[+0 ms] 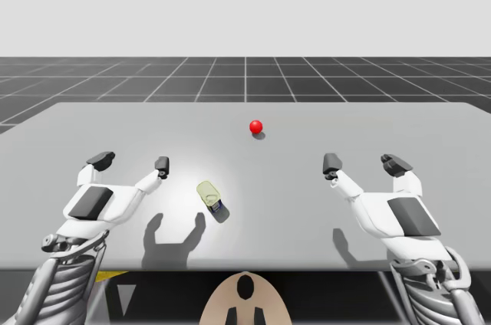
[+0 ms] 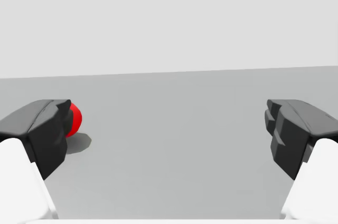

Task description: Watch the red light. When it turns green, pick up the object.

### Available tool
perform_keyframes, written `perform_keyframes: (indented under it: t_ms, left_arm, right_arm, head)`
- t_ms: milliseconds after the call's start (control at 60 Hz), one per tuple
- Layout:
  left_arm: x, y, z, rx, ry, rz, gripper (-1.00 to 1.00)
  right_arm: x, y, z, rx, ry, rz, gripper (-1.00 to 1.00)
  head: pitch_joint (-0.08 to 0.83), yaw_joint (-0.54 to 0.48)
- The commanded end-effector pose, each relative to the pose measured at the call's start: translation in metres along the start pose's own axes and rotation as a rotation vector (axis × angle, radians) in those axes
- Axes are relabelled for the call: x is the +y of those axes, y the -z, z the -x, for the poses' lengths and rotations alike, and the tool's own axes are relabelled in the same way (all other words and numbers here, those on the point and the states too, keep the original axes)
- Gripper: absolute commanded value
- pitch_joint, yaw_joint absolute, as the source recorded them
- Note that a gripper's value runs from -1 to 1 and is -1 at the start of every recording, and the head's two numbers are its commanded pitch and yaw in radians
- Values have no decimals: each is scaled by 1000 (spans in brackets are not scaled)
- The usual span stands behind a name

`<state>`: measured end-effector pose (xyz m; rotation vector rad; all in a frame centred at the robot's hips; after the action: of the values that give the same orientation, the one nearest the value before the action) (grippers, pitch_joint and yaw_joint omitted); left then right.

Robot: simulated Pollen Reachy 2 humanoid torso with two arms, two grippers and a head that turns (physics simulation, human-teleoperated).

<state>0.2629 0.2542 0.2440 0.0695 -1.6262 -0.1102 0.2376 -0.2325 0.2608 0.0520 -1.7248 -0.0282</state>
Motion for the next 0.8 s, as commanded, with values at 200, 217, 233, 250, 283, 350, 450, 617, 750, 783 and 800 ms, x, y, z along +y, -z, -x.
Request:
perform_keyframes:
  t_ms: [200,217,233,250,283,350,450,617,750,783,800]
  left_arm:
    - [0,0,0,2,1,1,-1000]
    - [0,0,0,2,1,1,-1000]
    - [0,0,0,2,1,1,-1000]
    - [0,0,0,2,1,1,-1000]
    - [0,0,0,2,1,1,-1000]
    - [0,0,0,2,2,1,-1000]
    - [0,0,1,2,1,1,-1000]
    - [0,0,1,3,2,1,-1000]
    - [0,0,1,3,2,1,-1000]
    - [0,0,1,3,2,0,-1000]
    - [0,0,1,3,2,0,-1000]
  right_arm:
    - [3,-1,2,3,16,4,-1000]
    - [3,-1,2,3,16,4,-1000]
    - [3,-1,2,3,17,4,-1000]
    - [3,-1,2,2,16,4,-1000]
    - [3,-1,2,2,16,4,-1000]
    - [3,-1,2,2,16,4,-1000]
    - [3,-1,2,2,15,4,-1000]
    - [2,-1,2,2,15,4,-1000]
    - [2,-1,2,1,13,6,-1000]
    - [2,-1,2,1,13,6,-1000]
    - [2,-1,2,1,12,6,-1000]
  head:
    - [426,-56]
    - [426,-56]
    - [426,-56]
    - [427,-56]
    - [427,-56]
    - [427,-56]
    - [428,-56]
    - [427,-56]
    - [428,-56]
    - [428,-56]
    - [428,-56]
